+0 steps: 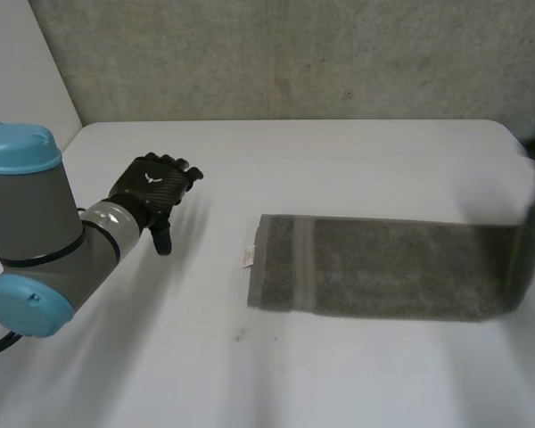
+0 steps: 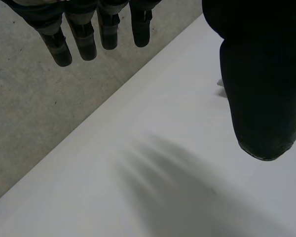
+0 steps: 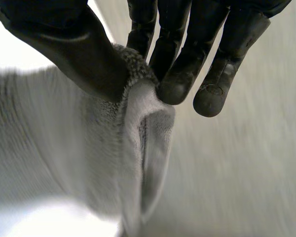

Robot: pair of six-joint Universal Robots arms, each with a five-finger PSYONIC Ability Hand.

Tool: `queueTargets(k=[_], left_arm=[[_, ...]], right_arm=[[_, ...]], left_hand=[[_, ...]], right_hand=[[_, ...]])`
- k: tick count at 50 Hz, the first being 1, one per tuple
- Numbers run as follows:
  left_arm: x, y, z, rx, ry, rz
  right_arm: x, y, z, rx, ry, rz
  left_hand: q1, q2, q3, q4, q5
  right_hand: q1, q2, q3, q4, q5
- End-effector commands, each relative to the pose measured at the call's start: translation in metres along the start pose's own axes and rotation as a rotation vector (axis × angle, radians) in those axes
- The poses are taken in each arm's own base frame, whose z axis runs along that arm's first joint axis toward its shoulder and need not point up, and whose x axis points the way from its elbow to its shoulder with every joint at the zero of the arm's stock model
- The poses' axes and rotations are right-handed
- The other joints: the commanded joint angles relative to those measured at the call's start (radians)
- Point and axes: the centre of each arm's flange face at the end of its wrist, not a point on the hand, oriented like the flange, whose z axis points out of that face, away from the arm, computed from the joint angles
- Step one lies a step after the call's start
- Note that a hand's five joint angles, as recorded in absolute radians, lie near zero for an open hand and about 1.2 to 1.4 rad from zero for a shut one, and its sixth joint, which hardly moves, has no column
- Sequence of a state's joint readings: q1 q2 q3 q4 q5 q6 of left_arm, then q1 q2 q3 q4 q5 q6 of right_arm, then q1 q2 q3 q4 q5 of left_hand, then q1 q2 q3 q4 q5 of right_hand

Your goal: Fold the towel.

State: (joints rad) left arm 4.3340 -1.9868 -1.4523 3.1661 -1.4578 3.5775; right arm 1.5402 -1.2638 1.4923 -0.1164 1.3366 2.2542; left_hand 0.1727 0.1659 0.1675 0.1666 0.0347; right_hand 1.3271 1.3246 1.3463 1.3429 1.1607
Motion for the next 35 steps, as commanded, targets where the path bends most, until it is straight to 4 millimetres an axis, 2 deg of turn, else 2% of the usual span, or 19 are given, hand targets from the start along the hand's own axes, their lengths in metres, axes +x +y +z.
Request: queueTargets(k=[1, 2, 3, 5, 6, 7, 8, 10, 12, 13, 14, 15, 16, 17, 23, 25, 28, 31, 35], left_arm=[[0.003, 0.000, -0.004, 0.013, 0.000, 0.003], [0.003, 0.000, -0.004, 0.013, 0.000, 0.003], [0.004, 0.000, -0.004, 0.012, 0.002, 0.003], [0.004, 0.001, -0.005, 0.011, 0.002, 0.003], [0.005, 0.001, -0.005, 0.012, 0.004, 0.005], [0.005, 0.001, -0.005, 0.012, 0.004, 0.005], [0.006, 0.002, -0.006, 0.009, 0.006, 0.003], [0.007, 0.002, -0.006, 0.009, 0.008, 0.004], [0.007, 0.002, -0.006, 0.009, 0.010, 0.004], [0.008, 0.002, -0.006, 0.010, 0.013, 0.005], [0.010, 0.001, -0.007, 0.014, 0.017, 0.007], [0.010, 0.001, -0.007, 0.014, 0.017, 0.007], [0.013, 0.000, -0.007, 0.018, 0.022, 0.008], [0.014, -0.001, -0.008, 0.020, 0.024, 0.010], [0.020, -0.008, -0.009, 0.042, 0.037, 0.017], [0.025, -0.012, -0.010, 0.062, 0.045, 0.023], [0.029, -0.017, -0.011, 0.080, 0.051, 0.026], [0.032, -0.019, -0.012, 0.086, 0.058, 0.027], [0.037, -0.021, -0.013, 0.096, 0.070, 0.014]], right_arm=[[-0.111, -0.115, -0.056, 0.319, -0.278, -0.011], [-0.140, -0.125, -0.070, 0.349, -0.354, -0.022], [-0.140, -0.125, -0.070, 0.350, -0.355, -0.022], [-0.195, -0.131, -0.096, 0.370, -0.503, -0.050], [-0.195, -0.131, -0.096, 0.370, -0.503, -0.050], [-0.219, -0.129, -0.109, 0.372, -0.568, -0.067], [-0.219, -0.129, -0.109, 0.372, -0.569, -0.068], [-0.251, -0.122, -0.123, 0.351, -0.644, -0.101], [-0.257, -0.119, -0.125, 0.338, -0.649, -0.109], [-0.257, -0.118, -0.125, 0.322, -0.636, -0.106], [-0.257, -0.118, -0.125, 0.322, -0.636, -0.106], [-0.252, -0.119, -0.124, 0.314, -0.614, -0.095], [-0.252, -0.119, -0.124, 0.314, -0.614, -0.095], [-0.245, -0.123, -0.125, 0.321, -0.595, -0.078], [-0.201, -0.121, -0.108, 0.263, -0.500, 0.082], [-0.160, -0.088, -0.083, 0.129, -0.406, 0.221], [-0.137, -0.064, -0.080, 0.049, -0.364, 0.301], [-0.134, -0.050, -0.080, 0.011, -0.364, 0.324], [-0.129, -0.002, -0.079, -0.116, -0.376, 0.350]], left_hand=[[0.002, 0.009, 0.007, 0.008, -0.035], [0.002, 0.009, 0.007, 0.008, -0.035], [0.002, 0.009, 0.007, 0.008, -0.035], [0.002, 0.009, 0.007, 0.008, -0.035], [0.002, 0.009, 0.007, 0.008, -0.035], [0.002, 0.009, 0.007, 0.008, -0.035], [0.002, 0.009, 0.007, 0.008, -0.035], [0.002, 0.009, 0.007, 0.008, -0.035], [0.002, 0.009, 0.007, 0.008, -0.035], [0.002, 0.009, 0.007, 0.008, -0.035], [0.002, 0.009, 0.007, 0.008, -0.035], [0.002, 0.009, 0.007, 0.008, -0.035], [0.002, 0.009, 0.007, 0.008, -0.035], [0.002, 0.009, 0.007, 0.008, -0.035], [0.002, 0.009, 0.007, 0.008, -0.035], [0.002, 0.009, 0.007, 0.008, -0.035], [0.002, 0.009, 0.007, 0.008, -0.035], [0.002, 0.009, 0.007, 0.008, -0.035], [0.002, 0.009, 0.007, 0.008, -0.035]], right_hand=[[0.069, 0.072, 0.050, 0.053, 0.061], [0.069, 0.072, 0.050, 0.053, 0.061], [0.069, 0.072, 0.050, 0.053, 0.061], [0.069, 0.072, 0.050, 0.053, 0.061], [0.069, 0.072, 0.050, 0.053, 0.061], [0.069, 0.072, 0.050, 0.053, 0.061], [0.069, 0.072, 0.050, 0.053, 0.061], [0.069, 0.072, 0.050, 0.053, 0.061], [0.069, 0.072, 0.050, 0.053, 0.061], [-0.218, -0.215, -0.237, -0.233, -0.226], [-0.220, -0.218, -0.240, -0.236, -0.229], [-0.851, -0.849, -0.870, -0.867, -0.859], [-0.857, -0.855, -0.877, -0.873, -0.866], [-1.153, -1.150, -1.172, -1.168, -1.161], [-1.153, -1.150, -1.172, -1.168, -1.161], [-1.153, -1.150, -1.172, -1.168, -1.161], [-1.153, -1.150, -1.172, -1.168, -1.161], [-1.153, -1.150, -1.172, -1.168, -1.161], [-1.153, -1.150, -1.172, -1.168, -1.161]])
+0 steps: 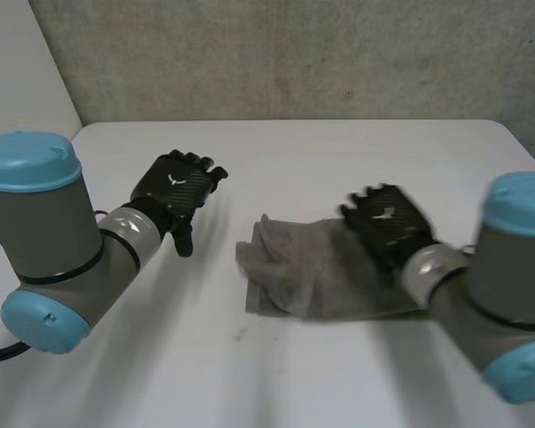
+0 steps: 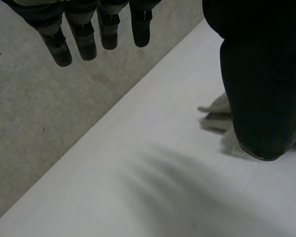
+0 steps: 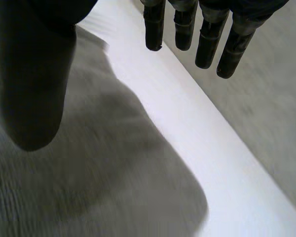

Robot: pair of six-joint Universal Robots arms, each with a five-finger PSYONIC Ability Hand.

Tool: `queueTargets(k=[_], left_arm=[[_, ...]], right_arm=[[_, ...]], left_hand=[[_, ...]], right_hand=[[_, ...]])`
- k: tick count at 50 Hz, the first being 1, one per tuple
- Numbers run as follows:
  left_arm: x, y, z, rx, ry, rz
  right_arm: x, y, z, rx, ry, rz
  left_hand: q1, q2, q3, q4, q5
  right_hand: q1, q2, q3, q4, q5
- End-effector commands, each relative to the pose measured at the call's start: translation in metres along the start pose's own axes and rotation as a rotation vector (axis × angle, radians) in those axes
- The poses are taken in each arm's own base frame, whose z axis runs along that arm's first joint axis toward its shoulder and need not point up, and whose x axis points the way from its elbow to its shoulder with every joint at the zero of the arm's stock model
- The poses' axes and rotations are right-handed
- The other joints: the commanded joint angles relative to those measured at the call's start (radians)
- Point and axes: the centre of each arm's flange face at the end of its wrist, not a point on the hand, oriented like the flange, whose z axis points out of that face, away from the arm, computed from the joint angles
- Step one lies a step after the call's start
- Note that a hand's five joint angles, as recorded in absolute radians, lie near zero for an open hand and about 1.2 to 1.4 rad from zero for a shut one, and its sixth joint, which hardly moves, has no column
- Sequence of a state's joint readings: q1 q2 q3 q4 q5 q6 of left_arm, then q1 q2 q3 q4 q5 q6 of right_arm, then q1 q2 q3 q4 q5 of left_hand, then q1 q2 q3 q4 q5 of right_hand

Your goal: Fold the towel.

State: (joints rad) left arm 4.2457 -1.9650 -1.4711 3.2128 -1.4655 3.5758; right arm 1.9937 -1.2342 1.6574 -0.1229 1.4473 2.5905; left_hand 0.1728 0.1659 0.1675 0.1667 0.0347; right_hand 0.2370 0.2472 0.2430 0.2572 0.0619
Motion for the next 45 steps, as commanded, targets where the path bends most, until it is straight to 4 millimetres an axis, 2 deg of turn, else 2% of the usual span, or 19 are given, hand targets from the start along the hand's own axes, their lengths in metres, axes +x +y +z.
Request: queueTargets(k=[1, 4, 6, 7, 9, 13, 18, 20, 23, 25, 29, 31, 32, 34, 37, 42, 43, 44, 45], left_arm=[[0.009, -0.006, -0.001, 0.021, 0.020, -0.013], [0.010, -0.004, -0.002, 0.014, 0.023, -0.013], [0.010, -0.004, -0.002, 0.013, 0.025, -0.015], [0.010, -0.004, -0.002, 0.013, 0.025, -0.015], [0.011, -0.002, -0.002, 0.009, 0.026, -0.015], [0.011, -0.002, -0.003, 0.007, 0.026, -0.016], [0.012, -0.002, -0.004, 0.004, 0.028, -0.026], [0.011, -0.002, -0.005, 0.004, 0.024, -0.039], [0.010, -0.004, -0.007, 0.010, 0.022, -0.043], [0.008, -0.007, -0.010, 0.016, 0.018, -0.047], [0.008, -0.008, -0.012, 0.019, 0.016, -0.053], [0.007, -0.009, -0.014, 0.021, 0.014, -0.061], [0.007, -0.009, -0.014, 0.021, 0.014, -0.061], [0.005, -0.012, -0.016, 0.029, 0.009, -0.072], [0.004, -0.013, -0.016, 0.032, 0.005, -0.089], [-0.001, -0.015, -0.015, 0.037, -0.019, -0.123], [-0.003, -0.017, -0.014, 0.040, -0.030, -0.129], [-0.003, -0.017, -0.014, 0.040, -0.030, -0.129], [-0.004, -0.019, -0.013, 0.046, -0.039, -0.133]], right_arm=[[0.035, 0.075, -0.014, -0.199, 0.028, 0.115], [0.036, 0.087, -0.015, -0.225, 0.020, 0.117], [0.037, 0.105, -0.014, -0.263, 0.005, 0.107], [0.037, 0.106, -0.014, -0.263, 0.004, 0.107], [0.043, 0.114, -0.011, -0.285, 0.012, 0.105], [0.049, 0.110, -0.006, -0.267, 0.034, 0.103], [0.068, 0.087, 0.004, -0.181, 0.096, 0.120], [0.064, 0.043, 0.008, -0.051, 0.094, 0.098], [0.059, 0.021, 0.010, 0.012, 0.083, 0.085], [0.037, -0.006, 0.014, 0.072, 0.014, 0.059], [0.003, -0.025, 0.019, 0.107, -0.086, 0.021], [-0.050, -0.046, 0.015, 0.151, -0.229, -0.050], [-0.050, -0.046, 0.015, 0.151, -0.230, -0.050], [-0.091, -0.047, 0.011, 0.146, -0.342, -0.125], [-0.116, -0.035, 0.010, 0.101, -0.420, -0.183], [-0.124, -0.033, 0.008, 0.096, -0.452, -0.194], [-0.121, -0.036, 0.008, 0.104, -0.437, -0.183], [-0.121, -0.036, 0.008, 0.104, -0.437, -0.183], [-0.117, -0.040, 0.006, 0.117, -0.424, -0.159]], left_hand=[[0.002, 0.009, 0.007, 0.008, -0.035], [0.002, 0.009, 0.007, 0.008, -0.035], [0.002, 0.009, 0.007, 0.008, -0.035], [0.002, 0.009, 0.007, 0.008, -0.035], [0.002, 0.009, 0.007, 0.008, -0.035], [0.002, 0.009, 0.007, 0.008, -0.035], [0.002, 0.009, 0.007, 0.008, -0.035], [0.002, 0.009, 0.007, 0.008, -0.035], [0.002, 0.009, 0.007, 0.008, -0.035], [0.002, 0.009, 0.007, 0.008, -0.035], [0.002, 0.009, 0.007, 0.008, -0.035], [0.002, 0.009, 0.007, 0.008, -0.035], [0.002, 0.009, 0.007, 0.008, -0.035], [0.002, 0.009, 0.007, 0.008, -0.035], [0.002, 0.009, 0.007, 0.008, -0.035], [0.002, 0.009, 0.007, 0.008, -0.035], [0.002, 0.009, 0.007, 0.008, -0.035], [0.002, 0.009, 0.007, 0.008, -0.035], [0.002, 0.009, 0.008, 0.009, -0.034]], right_hand=[[-0.062, -0.073, -0.069, -0.083, -0.062], [-0.062, -0.073, -0.069, -0.083, -0.062], [0.278, 0.267, 0.272, 0.257, 0.278], [0.280, 0.269, 0.273, 0.259, 0.280], [0.735, 0.725, 0.729, 0.715, 0.736], [1.159, 1.149, 1.153, 1.139, 1.160], [1.159, 1.149, 1.153, 1.139, 1.160], [1.159, 1.149, 1.153, 1.139, 1.160], [1.159, 1.149, 1.153, 1.139, 1.160], [1.159, 1.149, 1.153, 1.139, 1.160], [1.159, 1.149, 1.153, 1.139, 1.160], [1.159, 1.149, 1.153, 1.139, 1.160], [1.159, 1.149, 1.153, 1.139, 1.160], [1.159, 1.149, 1.153, 1.139, 1.160], [1.159, 1.149, 1.153, 1.139, 1.160], [1.159, 1.149, 1.153, 1.139, 1.160], [0.907, 0.897, 0.901, 0.887, 0.908], [0.905, 0.895, 0.899, 0.885, 0.905], [0.367, 0.357, 0.361, 0.347, 0.368]])
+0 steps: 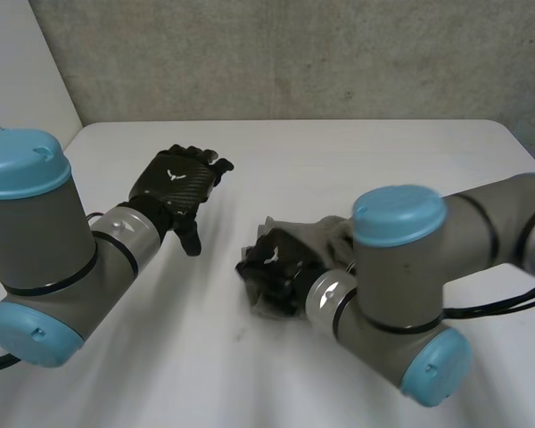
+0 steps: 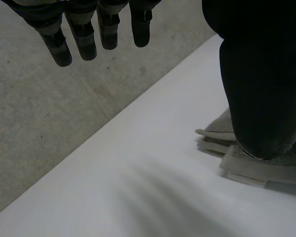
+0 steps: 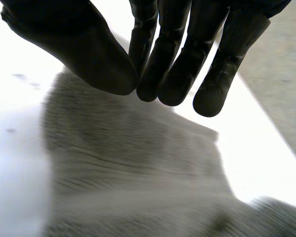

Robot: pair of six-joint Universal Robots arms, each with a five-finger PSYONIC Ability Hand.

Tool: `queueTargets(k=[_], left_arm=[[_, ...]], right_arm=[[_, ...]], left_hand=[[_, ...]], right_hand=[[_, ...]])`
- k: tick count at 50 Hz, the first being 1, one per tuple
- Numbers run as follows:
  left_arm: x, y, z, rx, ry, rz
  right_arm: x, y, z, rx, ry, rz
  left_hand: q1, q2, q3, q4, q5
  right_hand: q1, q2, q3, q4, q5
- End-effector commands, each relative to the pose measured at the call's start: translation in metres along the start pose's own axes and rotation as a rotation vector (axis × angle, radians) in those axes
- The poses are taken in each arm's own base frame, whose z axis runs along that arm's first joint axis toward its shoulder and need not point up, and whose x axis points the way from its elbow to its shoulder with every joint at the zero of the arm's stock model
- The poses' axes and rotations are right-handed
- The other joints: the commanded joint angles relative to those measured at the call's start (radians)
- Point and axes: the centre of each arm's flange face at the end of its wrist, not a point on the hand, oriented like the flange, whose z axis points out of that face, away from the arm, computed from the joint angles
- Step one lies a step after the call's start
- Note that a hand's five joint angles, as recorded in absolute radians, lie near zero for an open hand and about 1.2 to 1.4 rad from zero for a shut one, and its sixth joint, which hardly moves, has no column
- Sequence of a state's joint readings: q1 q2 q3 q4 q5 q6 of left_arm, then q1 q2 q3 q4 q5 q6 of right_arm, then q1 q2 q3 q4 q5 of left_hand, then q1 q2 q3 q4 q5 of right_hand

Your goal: Fold the towel.

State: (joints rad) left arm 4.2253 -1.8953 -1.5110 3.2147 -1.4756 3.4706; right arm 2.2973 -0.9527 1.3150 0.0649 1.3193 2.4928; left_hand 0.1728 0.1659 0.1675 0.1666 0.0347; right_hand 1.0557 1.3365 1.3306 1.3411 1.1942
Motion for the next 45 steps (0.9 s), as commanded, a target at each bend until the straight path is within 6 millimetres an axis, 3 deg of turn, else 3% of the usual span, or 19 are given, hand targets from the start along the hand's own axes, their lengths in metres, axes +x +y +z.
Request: queueTargets(k=[1, 2, 4, 6, 7, 8, 9, 11, 15, 18, 23, 31, 45], left_arm=[[-0.006, -0.006, 0.003, 0.016, -0.036, -0.035], [-0.007, -0.010, 0.004, 0.025, -0.046, -0.036], [-0.008, -0.011, 0.005, 0.030, -0.051, -0.037], [-0.007, -0.016, 0.007, 0.042, -0.059, -0.033], [-0.007, -0.016, 0.007, 0.042, -0.059, -0.033], [-0.008, -0.017, 0.007, 0.046, -0.062, -0.033], [-0.008, -0.017, 0.007, 0.046, -0.062, -0.033], [-0.003, -0.020, 0.006, 0.055, -0.053, -0.032], [0.004, -0.022, 0.003, 0.059, -0.035, -0.029], [0.004, -0.021, 0.002, 0.055, -0.033, -0.030], [0.008, -0.012, -0.001, 0.029, -0.019, -0.032], [0.015, -0.006, -0.001, 0.012, -0.001, -0.031], [0.021, -0.009, 0.000, 0.022, 0.016, -0.116]], right_arm=[[0.000, -0.002, -0.002, 0.008, 0.000, 0.019], [0.004, -0.008, -0.007, 0.033, 0.021, 0.045], [0.013, -0.012, -0.012, 0.050, 0.057, 0.081], [0.051, 0.000, -0.023, 0.037, 0.184, 0.186], [0.051, 0.000, -0.023, 0.037, 0.184, 0.187], [0.072, 0.008, -0.031, 0.025, 0.256, 0.245], [0.072, 0.008, -0.031, 0.025, 0.256, 0.246], [0.097, 0.019, -0.045, 0.014, 0.346, 0.342], [0.113, 0.038, -0.051, -0.024, 0.405, 0.412], [0.116, 0.045, -0.053, -0.046, 0.419, 0.426], [0.115, 0.089, -0.071, -0.179, 0.458, 0.501], [0.117, 0.113, -0.095, -0.199, 0.519, 0.496], [0.110, 0.149, -0.112, -0.255, 0.545, 0.403]], left_hand=[[0.003, 0.009, 0.008, 0.009, -0.034], [0.003, 0.009, 0.008, 0.009, -0.034], [0.003, 0.009, 0.008, 0.009, -0.034], [0.003, 0.009, 0.008, 0.009, -0.034], [0.003, 0.009, 0.008, 0.009, -0.034], [0.003, 0.009, 0.008, 0.009, -0.034], [0.003, 0.009, 0.008, 0.009, -0.034], [0.003, 0.009, 0.008, 0.009, -0.034], [0.003, 0.009, 0.008, 0.009, -0.034], [0.003, 0.009, 0.008, 0.009, -0.034], [0.003, 0.009, 0.008, 0.009, -0.034], [0.003, 0.009, 0.008, 0.009, -0.034], [0.002, 0.009, 0.007, 0.008, -0.035]], right_hand=[[-0.457, -0.738, -0.732, -0.742, -0.770], [-0.881, -1.162, -1.156, -1.167, -1.194], [-0.881, -1.162, -1.156, -1.167, -1.194], [-0.881, -1.162, -1.156, -1.167, -1.194], [-0.881, -1.162, -1.156, -1.167, -1.194], [-0.881, -1.162, -1.156, -1.167, -1.194], [-0.881, -1.162, -1.156, -1.167, -1.194], [-0.881, -1.162, -1.156, -1.167, -1.194], [-0.881, -1.162, -1.156, -1.167, -1.194], [-0.881, -1.162, -1.156, -1.167, -1.194], [-0.830, -1.111, -1.105, -1.116, -1.143], [-0.651, -0.932, -0.926, -0.936, -0.964], [-0.642, -0.923, -0.917, -0.927, -0.955]])
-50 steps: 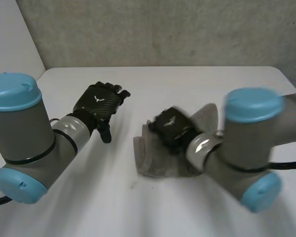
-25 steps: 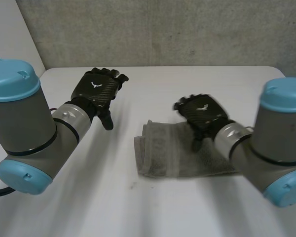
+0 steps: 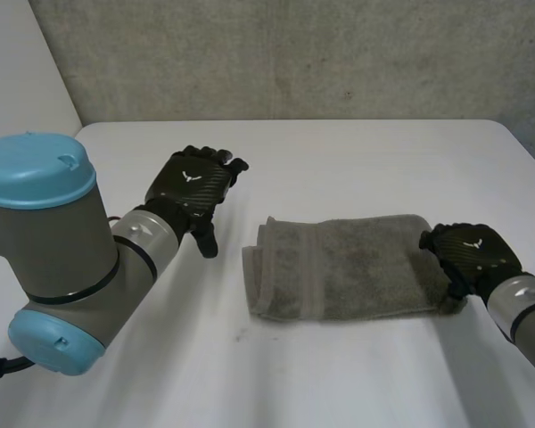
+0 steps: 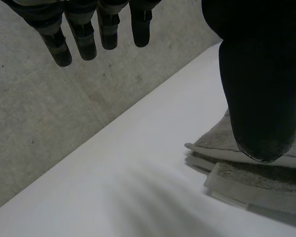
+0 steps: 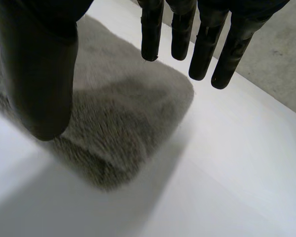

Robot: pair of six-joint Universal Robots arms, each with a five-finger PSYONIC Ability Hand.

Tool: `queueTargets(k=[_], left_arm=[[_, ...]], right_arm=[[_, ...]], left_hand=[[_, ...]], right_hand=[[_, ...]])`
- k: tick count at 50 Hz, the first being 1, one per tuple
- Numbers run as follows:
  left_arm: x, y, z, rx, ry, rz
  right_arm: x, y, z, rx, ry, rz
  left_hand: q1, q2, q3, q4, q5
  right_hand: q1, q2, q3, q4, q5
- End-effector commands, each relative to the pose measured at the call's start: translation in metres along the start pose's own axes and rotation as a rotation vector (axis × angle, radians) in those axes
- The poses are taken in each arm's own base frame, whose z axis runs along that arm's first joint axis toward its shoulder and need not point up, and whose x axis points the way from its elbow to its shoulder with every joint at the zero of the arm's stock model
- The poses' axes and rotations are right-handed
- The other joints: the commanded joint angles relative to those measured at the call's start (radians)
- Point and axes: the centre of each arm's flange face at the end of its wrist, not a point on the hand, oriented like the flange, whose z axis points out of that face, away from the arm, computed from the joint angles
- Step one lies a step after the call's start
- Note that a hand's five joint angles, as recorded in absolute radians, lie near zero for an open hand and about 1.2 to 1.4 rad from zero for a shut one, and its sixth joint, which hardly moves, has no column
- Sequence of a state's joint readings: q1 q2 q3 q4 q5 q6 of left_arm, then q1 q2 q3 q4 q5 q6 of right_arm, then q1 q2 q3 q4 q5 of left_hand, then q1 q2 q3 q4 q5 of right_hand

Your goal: Fold the towel.

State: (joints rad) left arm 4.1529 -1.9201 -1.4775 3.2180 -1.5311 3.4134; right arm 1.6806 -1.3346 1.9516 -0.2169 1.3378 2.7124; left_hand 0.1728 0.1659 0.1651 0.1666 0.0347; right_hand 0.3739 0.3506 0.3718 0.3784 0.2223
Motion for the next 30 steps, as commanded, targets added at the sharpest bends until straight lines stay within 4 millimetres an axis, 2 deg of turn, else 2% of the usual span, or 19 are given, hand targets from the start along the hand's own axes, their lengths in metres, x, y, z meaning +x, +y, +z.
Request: queueTargets(k=[1, 3, 5, 6, 7, 8, 10, 16, 20, 22, 23, 24, 26, 27, 29, 30], left_arm=[[0.001, -0.002, 0.001, 0.008, 0.005, -0.094], [0.001, -0.003, 0.001, 0.009, 0.005, -0.111], [0.002, -0.003, 0.000, 0.009, 0.006, -0.120], [0.002, -0.003, 0.000, 0.009, 0.006, -0.120], [0.002, -0.003, 0.000, 0.008, 0.007, -0.122], [0.002, -0.003, 0.000, 0.008, 0.007, -0.122], [0.003, -0.003, 0.000, 0.008, 0.008, -0.121], [0.003, -0.003, -0.001, 0.007, 0.008, -0.122], [0.003, -0.003, -0.003, 0.006, 0.007, -0.123], [0.002, -0.003, -0.003, 0.006, 0.005, -0.123], [0.002, -0.003, -0.004, 0.006, 0.004, -0.123], [0.002, -0.003, -0.004, 0.006, 0.004, -0.123], [0.001, -0.003, -0.004, 0.002, 0.002, -0.123], [0.001, -0.003, -0.004, 0.002, 0.002, -0.123], [-0.001, -0.005, -0.005, 0.009, -0.004, -0.124], [-0.001, -0.005, -0.005, 0.009, -0.004, -0.124]], right_arm=[[0.006, 0.019, -0.001, -0.018, 0.004, -0.058], [0.006, 0.021, -0.001, -0.022, 0.002, -0.063], [0.006, 0.024, 0.003, -0.014, 0.004, -0.073], [0.006, 0.024, 0.003, -0.014, 0.004, -0.073], [0.007, 0.023, 0.005, -0.005, 0.008, -0.076], [0.007, 0.023, 0.005, -0.005, 0.008, -0.076], [0.009, 0.021, 0.009, 0.010, 0.017, -0.081], [0.011, 0.013, 0.012, 0.040, 0.020, -0.093], [0.014, -0.001, 0.016, 0.085, 0.033, -0.105], [0.006, -0.009, 0.015, 0.110, 0.010, -0.109], [-0.008, -0.021, 0.014, 0.154, -0.025, -0.131], [-0.008, -0.021, 0.014, 0.155, -0.026, -0.131], [-0.035, -0.046, 0.009, 0.243, -0.094, -0.157], [-0.035, -0.046, 0.009, 0.244, -0.095, -0.157], [-0.058, -0.067, 0.003, 0.322, -0.162, -0.165], [-0.058, -0.067, 0.003, 0.323, -0.163, -0.165]], left_hand=[[0.002, 0.009, 0.009, 0.008, -0.035], [0.002, 0.009, 0.009, 0.008, -0.035], [0.002, 0.009, 0.009, 0.008, -0.035], [0.002, 0.009, 0.009, 0.008, -0.035], [0.002, 0.009, 0.009, 0.008, -0.035], [0.002, 0.009, 0.009, 0.008, -0.035], [0.002, 0.009, 0.009, 0.008, -0.035], [0.002, 0.009, 0.009, 0.008, -0.035], [0.002, 0.009, 0.009, 0.008, -0.035], [0.002, 0.009, 0.009, 0.008, -0.035], [0.002, 0.009, 0.009, 0.008, -0.035], [0.002, 0.009, 0.009, 0.008, -0.035], [0.002, 0.009, 0.009, 0.008, -0.035], [0.002, 0.009, 0.009, 0.008, -0.035], [0.002, 0.009, 0.009, 0.008, -0.035], [0.002, 0.009, 0.009, 0.008, -0.035]], right_hand=[[0.098, 0.121, 0.100, 0.094, 0.075], [0.175, 0.198, 0.177, 0.170, 0.152], [0.411, 0.435, 0.414, 0.407, 0.388], [0.413, 0.436, 0.415, 0.408, 0.390], [0.622, 0.645, 0.624, 0.618, 0.599], [0.624, 0.647, 0.626, 0.620, 0.601], [1.021, 1.044, 1.023, 1.016, 0.998], [1.022, 1.046, 1.025, 1.018, 0.999], [1.022, 1.046, 1.025, 1.018, 0.999], [1.022, 1.046, 1.025, 1.018, 0.999], [1.022, 1.046, 1.025, 1.018, 0.999], [1.022, 1.046, 1.025, 1.018, 0.999], [1.022, 1.046, 1.025, 1.018, 0.999], [1.022, 1.046, 1.025, 1.018, 0.999], [1.022, 1.046, 1.025, 1.018, 0.999], [1.022, 1.046, 1.025, 1.018, 0.999]])
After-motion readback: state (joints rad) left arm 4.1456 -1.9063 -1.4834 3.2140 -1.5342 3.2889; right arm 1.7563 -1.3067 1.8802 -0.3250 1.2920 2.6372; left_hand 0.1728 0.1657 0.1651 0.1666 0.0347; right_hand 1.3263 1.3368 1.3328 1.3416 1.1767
